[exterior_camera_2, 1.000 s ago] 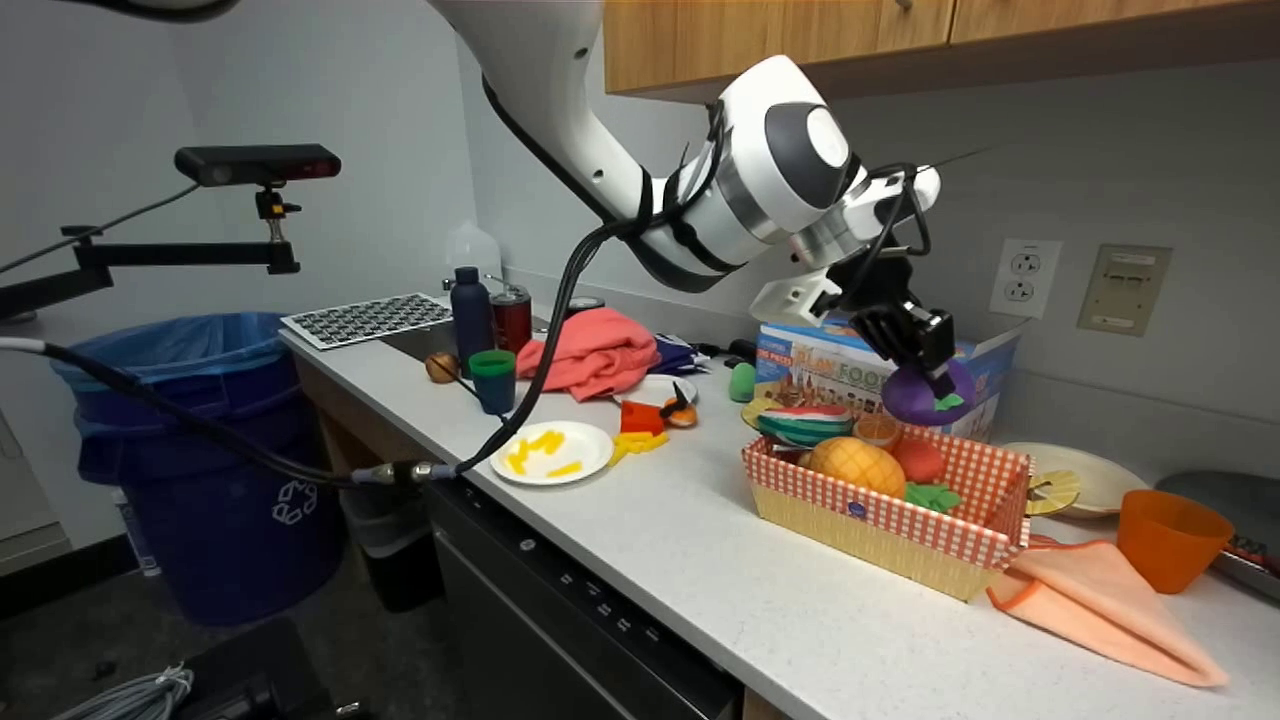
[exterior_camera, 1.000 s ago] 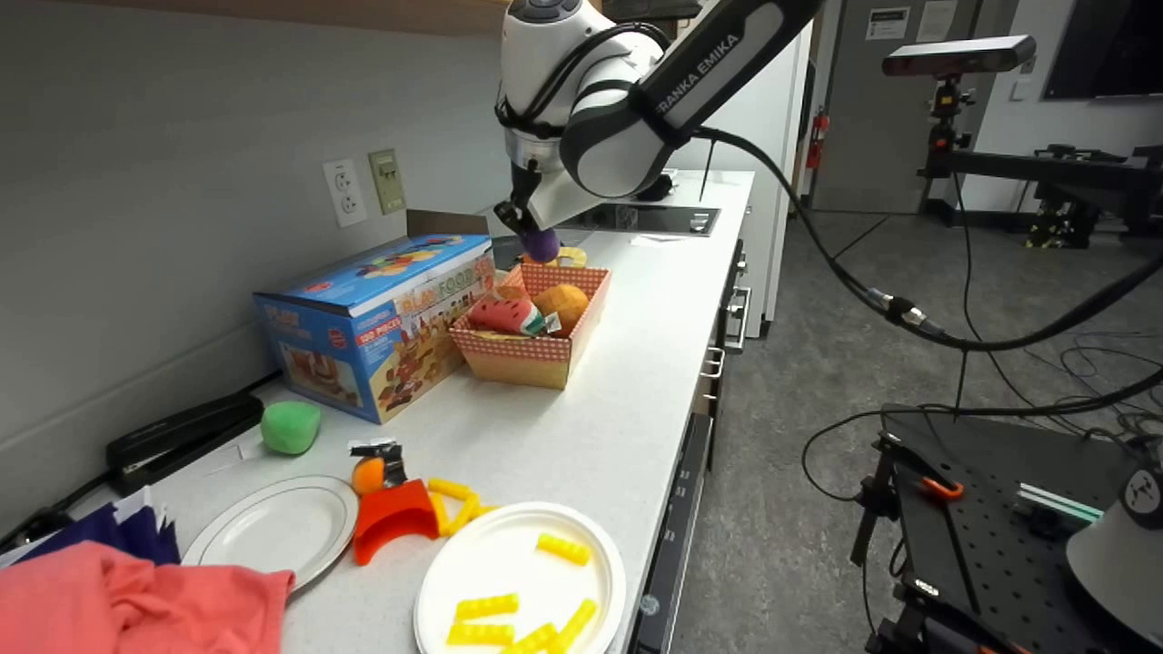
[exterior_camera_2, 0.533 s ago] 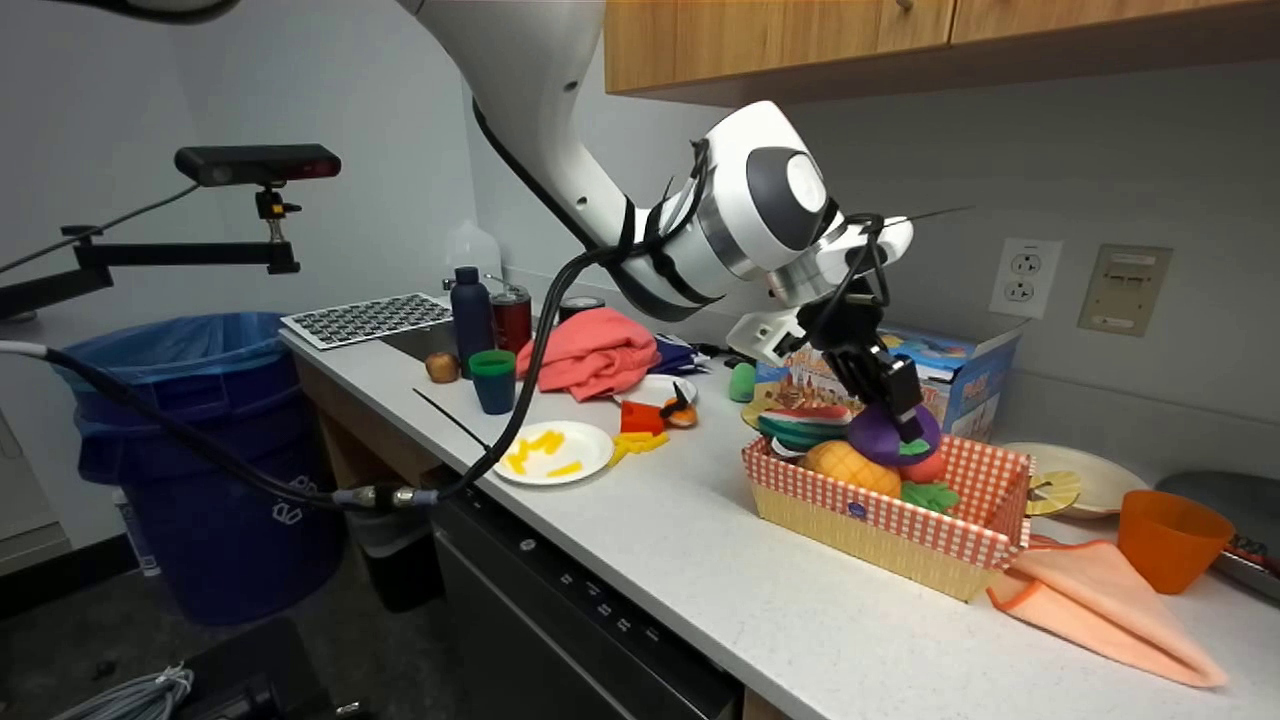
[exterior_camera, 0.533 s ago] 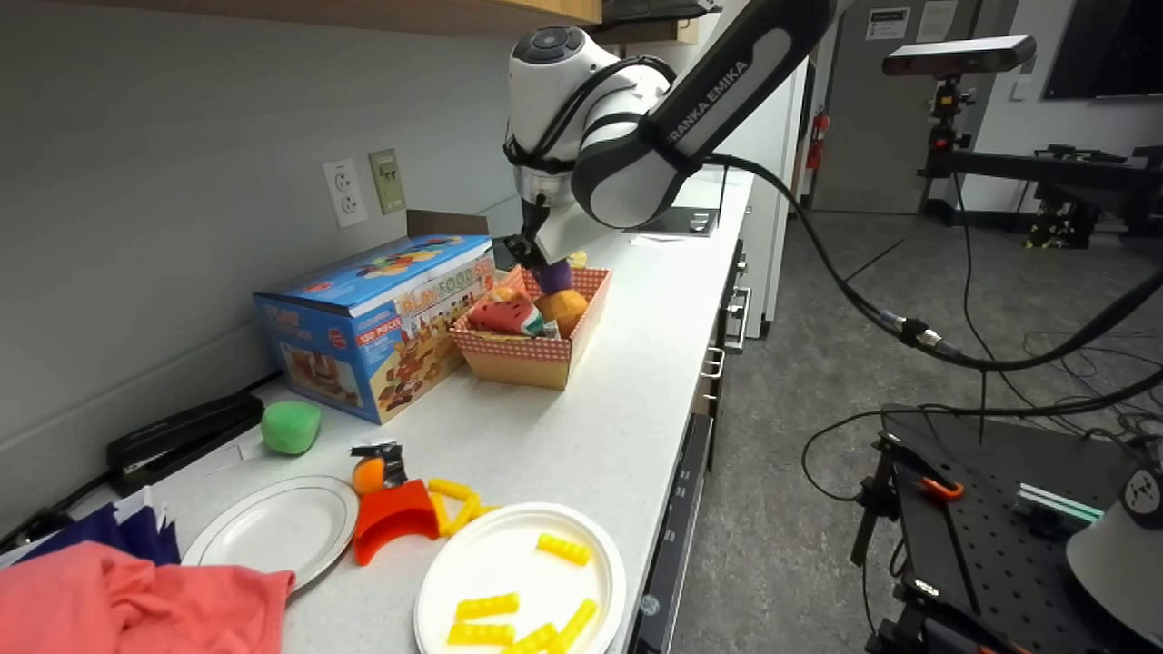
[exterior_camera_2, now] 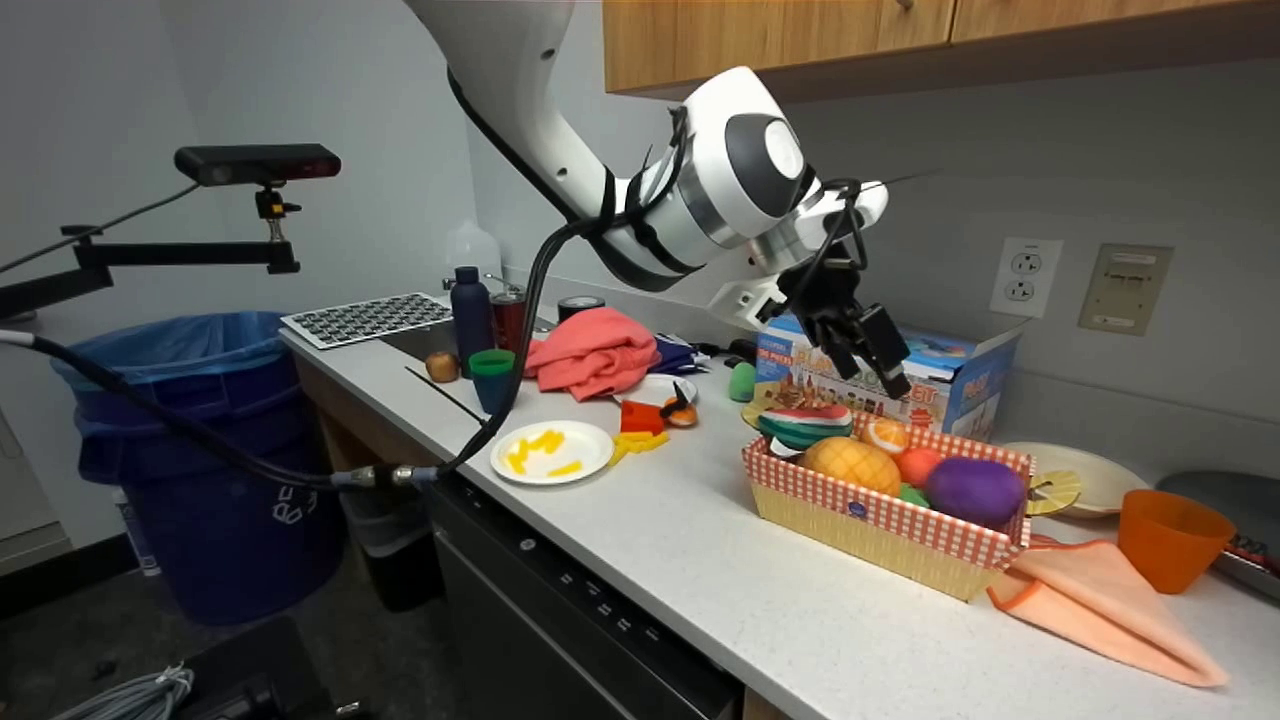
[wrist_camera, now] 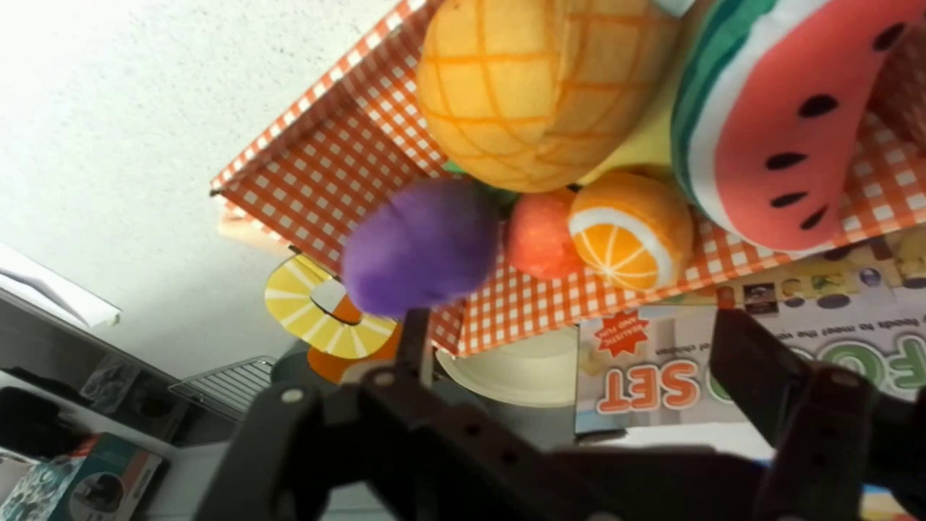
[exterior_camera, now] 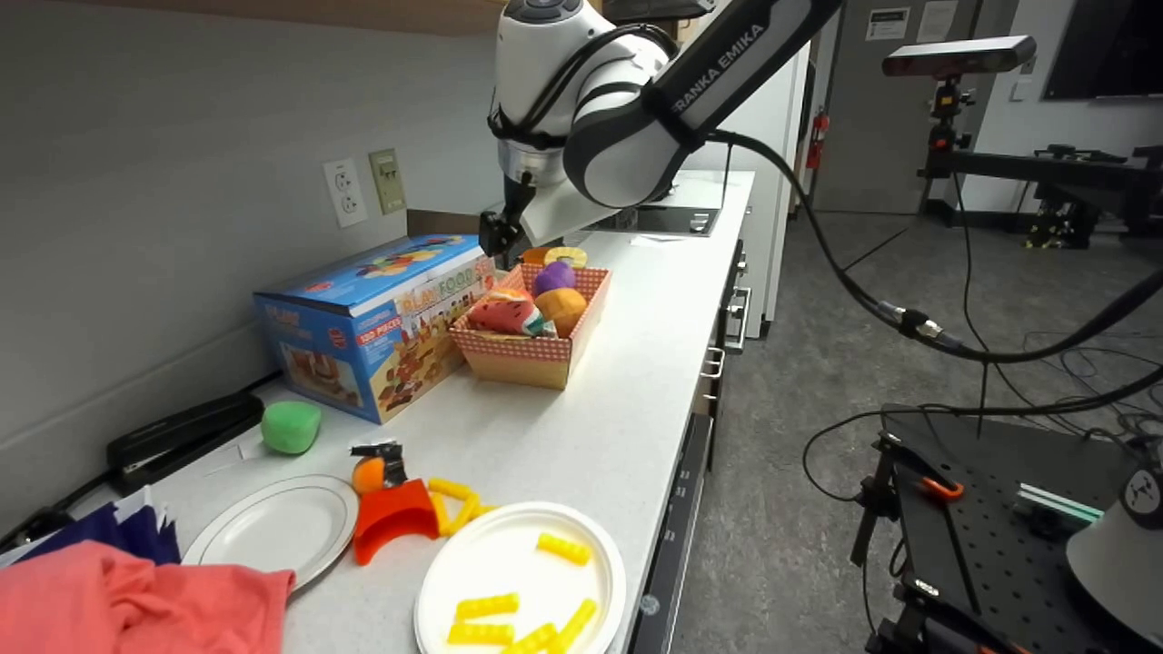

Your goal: Put the plush toys inside the basket

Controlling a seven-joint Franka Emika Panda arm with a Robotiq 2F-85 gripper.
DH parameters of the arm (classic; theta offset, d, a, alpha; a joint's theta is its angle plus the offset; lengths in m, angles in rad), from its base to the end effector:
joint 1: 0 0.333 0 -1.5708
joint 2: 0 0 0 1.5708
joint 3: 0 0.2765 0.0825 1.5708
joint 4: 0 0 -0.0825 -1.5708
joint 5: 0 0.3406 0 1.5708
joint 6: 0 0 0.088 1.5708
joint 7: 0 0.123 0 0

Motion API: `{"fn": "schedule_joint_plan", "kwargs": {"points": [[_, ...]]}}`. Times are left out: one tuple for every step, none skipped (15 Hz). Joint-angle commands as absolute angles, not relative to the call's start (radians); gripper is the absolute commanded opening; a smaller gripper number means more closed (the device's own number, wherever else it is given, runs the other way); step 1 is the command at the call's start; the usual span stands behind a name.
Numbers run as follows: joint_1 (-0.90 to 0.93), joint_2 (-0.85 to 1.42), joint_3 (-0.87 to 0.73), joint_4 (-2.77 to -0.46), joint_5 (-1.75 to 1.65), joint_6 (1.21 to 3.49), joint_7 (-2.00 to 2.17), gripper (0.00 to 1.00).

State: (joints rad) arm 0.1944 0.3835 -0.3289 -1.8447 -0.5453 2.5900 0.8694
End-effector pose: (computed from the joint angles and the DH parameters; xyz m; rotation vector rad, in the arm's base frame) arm 0.6216 -0.0634 0.3416 2.6337 -0.7294 0.7033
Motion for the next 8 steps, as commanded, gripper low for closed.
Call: {"fn": "schedule_joint_plan", "kwargs": {"points": [[0.190,0.275,-0.283,-1.908,-0.576,2.579,0.830,1.00],[0.184,0.251,-0.267,-1.921,-0.565,2.584,0.815,1.00],[0.178,0.229,-0.255,-1.936,-0.560,2.585,0.807,1.00],[0.170,0.198,-0.238,-1.959,-0.547,2.580,0.790,1.00],[0.161,0.168,-0.222,-1.983,-0.534,2.579,0.770,1.00],[0.154,0.137,-0.210,-2.011,-0.529,2.575,0.759,1.00],[0.144,0.110,-0.195,-2.038,-0.514,2.575,0.742,1.00],[0.133,0.084,-0.182,-2.064,-0.499,2.579,0.726,1.00]]}}
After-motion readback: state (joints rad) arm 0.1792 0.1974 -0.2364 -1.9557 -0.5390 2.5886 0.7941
